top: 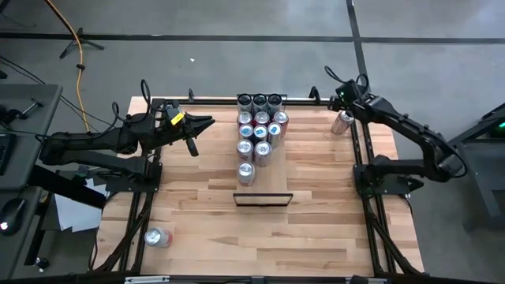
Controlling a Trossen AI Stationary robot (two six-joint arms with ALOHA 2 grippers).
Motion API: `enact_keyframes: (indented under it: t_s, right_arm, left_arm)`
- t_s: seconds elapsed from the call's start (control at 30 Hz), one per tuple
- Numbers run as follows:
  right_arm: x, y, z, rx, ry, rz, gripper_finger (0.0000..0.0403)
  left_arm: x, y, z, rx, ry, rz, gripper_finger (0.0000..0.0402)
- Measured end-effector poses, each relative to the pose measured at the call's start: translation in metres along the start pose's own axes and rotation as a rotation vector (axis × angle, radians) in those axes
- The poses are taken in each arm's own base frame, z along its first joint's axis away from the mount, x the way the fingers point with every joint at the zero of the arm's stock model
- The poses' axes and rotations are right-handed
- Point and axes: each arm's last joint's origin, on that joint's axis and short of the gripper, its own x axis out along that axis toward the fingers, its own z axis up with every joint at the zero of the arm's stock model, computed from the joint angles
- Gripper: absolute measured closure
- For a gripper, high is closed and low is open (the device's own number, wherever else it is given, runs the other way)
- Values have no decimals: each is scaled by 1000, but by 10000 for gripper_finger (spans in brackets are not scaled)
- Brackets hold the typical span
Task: Place canned beverage on shelf
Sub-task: Put the red-silver soda can on the shelf aligned with the other red-silver soda can
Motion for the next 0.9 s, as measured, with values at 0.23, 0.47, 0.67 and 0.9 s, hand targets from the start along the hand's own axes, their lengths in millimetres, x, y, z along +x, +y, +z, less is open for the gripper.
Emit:
enact_keyframes:
  t_s: [0.23, 0.47, 0.67, 0.9]
  right_arm:
    - [16, 5, -6, -7, 58, -68, 50]
    - [35, 8, -18, -18, 184, -159, 50]
    - [44, 12, -23, -42, 259, -155, 50]
    - [44, 12, -24, -97, 281, -143, 101]
  left_arm:
    - [0, 0, 0, 1, 0, 0, 398]
    - [0, 0, 0, 0, 1, 0, 398]
    - [0, 0, 0, 1, 1, 0, 398]
    - [0, 0, 0, 1, 1, 0, 398]
